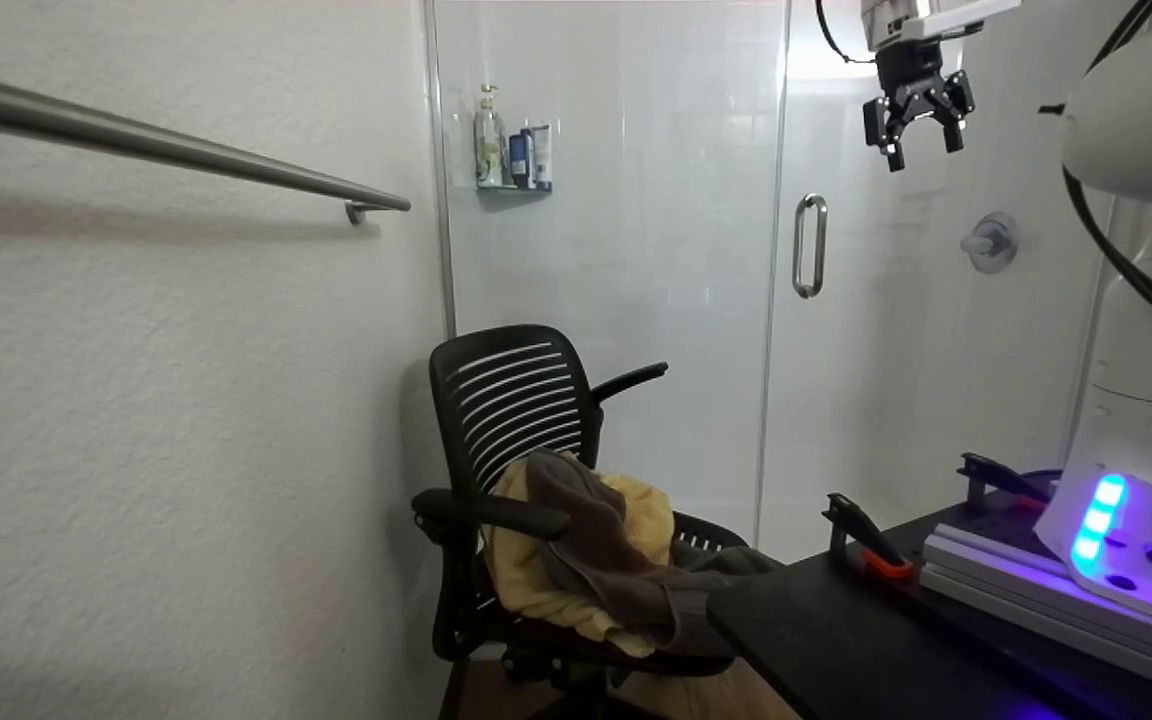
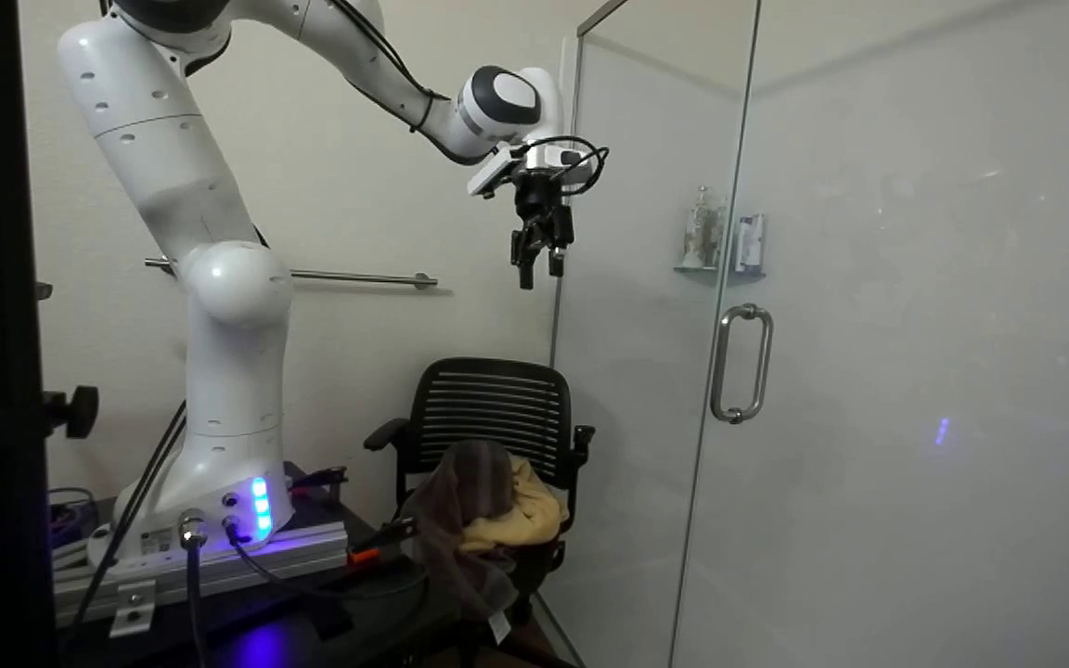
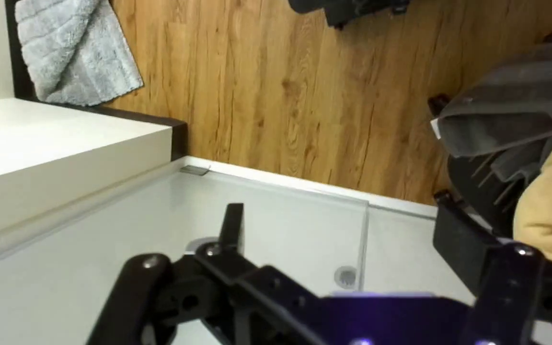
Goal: Open the door
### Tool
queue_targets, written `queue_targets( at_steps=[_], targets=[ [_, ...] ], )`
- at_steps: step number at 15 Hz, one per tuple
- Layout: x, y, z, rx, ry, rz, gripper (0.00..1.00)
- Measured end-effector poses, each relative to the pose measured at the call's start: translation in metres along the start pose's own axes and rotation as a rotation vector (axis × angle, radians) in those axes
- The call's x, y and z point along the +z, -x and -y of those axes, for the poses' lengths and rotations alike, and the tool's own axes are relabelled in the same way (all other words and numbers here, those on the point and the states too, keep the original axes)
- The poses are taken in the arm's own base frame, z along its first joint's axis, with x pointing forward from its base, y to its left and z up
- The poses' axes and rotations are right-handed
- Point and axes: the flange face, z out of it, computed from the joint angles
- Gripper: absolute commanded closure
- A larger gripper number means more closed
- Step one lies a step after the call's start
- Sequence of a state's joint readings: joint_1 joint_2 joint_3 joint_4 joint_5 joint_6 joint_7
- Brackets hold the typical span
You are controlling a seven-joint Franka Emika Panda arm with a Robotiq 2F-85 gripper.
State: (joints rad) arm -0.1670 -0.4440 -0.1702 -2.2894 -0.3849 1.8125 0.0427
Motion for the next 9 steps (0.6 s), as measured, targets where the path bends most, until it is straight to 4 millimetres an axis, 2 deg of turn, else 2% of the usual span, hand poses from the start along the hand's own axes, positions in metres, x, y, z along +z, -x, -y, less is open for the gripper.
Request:
queue_targets(
  at_steps=[4,7,9],
  targets=[
    [0.003,-0.022,-0.016,0.03,-0.09,-0.082,0.0],
    [-0.001,-0.032,-0.011,0.018,-0.206,-0.105,0.0],
    [-0.005,-0.034,-0.009,0.016,-0.219,-0.112,0.0]
  ],
)
